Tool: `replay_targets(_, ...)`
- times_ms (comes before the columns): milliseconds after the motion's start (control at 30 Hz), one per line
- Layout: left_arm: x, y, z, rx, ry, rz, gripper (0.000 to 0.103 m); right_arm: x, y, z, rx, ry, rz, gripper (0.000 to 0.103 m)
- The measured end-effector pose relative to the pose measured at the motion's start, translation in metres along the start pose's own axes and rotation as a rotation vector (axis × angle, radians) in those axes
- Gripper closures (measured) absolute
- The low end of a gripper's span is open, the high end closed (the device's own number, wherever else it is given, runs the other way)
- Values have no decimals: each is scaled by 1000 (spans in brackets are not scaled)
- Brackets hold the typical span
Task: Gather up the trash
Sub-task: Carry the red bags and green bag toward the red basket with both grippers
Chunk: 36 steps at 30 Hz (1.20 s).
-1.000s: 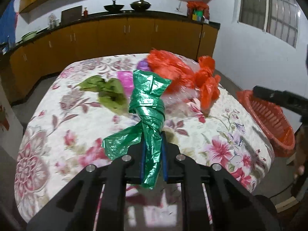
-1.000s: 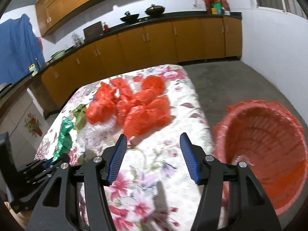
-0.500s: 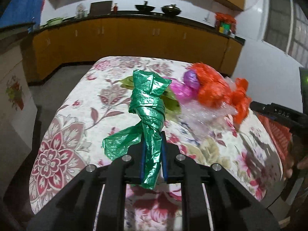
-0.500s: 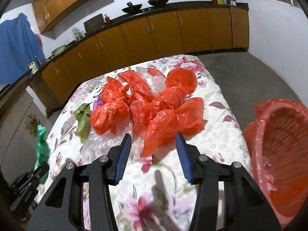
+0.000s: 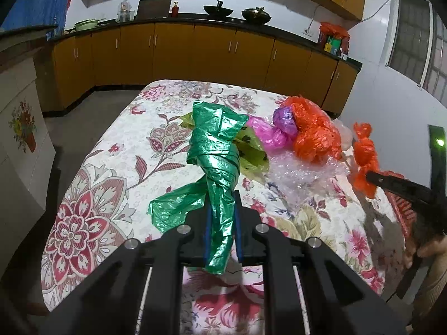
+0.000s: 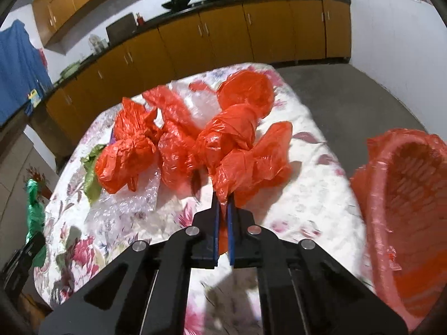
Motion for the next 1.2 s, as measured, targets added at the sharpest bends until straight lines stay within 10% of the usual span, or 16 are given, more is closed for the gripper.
replay_targets(1200, 201, -14, -49, 58, 394, 208, 88, 123, 10, -169, 231, 231, 117, 98)
Point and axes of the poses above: each gripper's, at about its wrist camera, not at the fingertips, and z roughly the way its jaws point, x to its right, y to its underside, the point moved 5 cm from there along z, roughly the way its jaws point, and after that the axes turned 5 degrees about x, right-handed, at the moved point
